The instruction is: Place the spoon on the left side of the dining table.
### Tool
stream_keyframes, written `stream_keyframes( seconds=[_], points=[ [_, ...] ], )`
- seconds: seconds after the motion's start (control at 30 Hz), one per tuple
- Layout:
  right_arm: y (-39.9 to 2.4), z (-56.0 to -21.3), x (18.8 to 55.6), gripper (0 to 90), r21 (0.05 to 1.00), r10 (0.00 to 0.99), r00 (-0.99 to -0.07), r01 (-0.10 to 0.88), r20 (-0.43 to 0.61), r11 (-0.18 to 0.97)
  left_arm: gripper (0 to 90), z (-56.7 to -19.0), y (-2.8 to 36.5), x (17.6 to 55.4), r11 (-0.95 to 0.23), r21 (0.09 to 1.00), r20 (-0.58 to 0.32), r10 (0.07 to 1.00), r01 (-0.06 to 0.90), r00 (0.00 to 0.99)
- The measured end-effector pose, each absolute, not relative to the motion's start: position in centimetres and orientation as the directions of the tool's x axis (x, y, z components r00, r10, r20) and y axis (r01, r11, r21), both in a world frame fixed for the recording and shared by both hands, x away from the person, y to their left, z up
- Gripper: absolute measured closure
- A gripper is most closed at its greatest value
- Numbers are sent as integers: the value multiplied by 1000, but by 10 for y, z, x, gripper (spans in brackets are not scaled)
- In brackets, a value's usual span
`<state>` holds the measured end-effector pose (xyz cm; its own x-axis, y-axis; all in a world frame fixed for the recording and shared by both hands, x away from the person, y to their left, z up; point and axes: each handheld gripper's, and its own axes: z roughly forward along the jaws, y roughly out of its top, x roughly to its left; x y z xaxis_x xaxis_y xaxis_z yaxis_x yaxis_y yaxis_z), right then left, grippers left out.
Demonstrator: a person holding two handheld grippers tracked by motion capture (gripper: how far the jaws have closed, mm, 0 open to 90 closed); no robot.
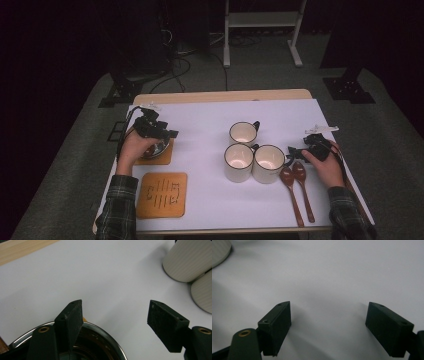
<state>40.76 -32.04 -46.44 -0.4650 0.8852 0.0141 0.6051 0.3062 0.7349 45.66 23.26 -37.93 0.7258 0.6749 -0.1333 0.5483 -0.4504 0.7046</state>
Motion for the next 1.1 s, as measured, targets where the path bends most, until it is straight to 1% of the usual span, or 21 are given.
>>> stream_keyframes(
  seconds=[0.1,0.17,0.3,0.57,0.8,1.1],
  points=[
    [-321,-464,408,189,735,885,-466,605,14,307,262,-379,230,454,-455,703,-128,675,547,726],
    [-321,-464,408,189,735,885,-466,605,14,307,228,-379,226,451,-457,709,-129,665,538,735],
    [-320,-464,408,189,735,885,-466,605,14,307,195,-377,218,445,-469,709,-113,661,527,741],
    [-320,-464,408,189,735,885,-466,603,10,309,188,-371,205,433,-490,716,-88,644,498,760],
    [-320,-464,408,189,735,884,-466,604,10,310,183,-370,199,426,-487,722,-96,632,491,769],
    [-320,-464,407,190,736,885,-466,603,9,309,170,-371,190,419,-507,716,-85,619,480,781]
  ],
)
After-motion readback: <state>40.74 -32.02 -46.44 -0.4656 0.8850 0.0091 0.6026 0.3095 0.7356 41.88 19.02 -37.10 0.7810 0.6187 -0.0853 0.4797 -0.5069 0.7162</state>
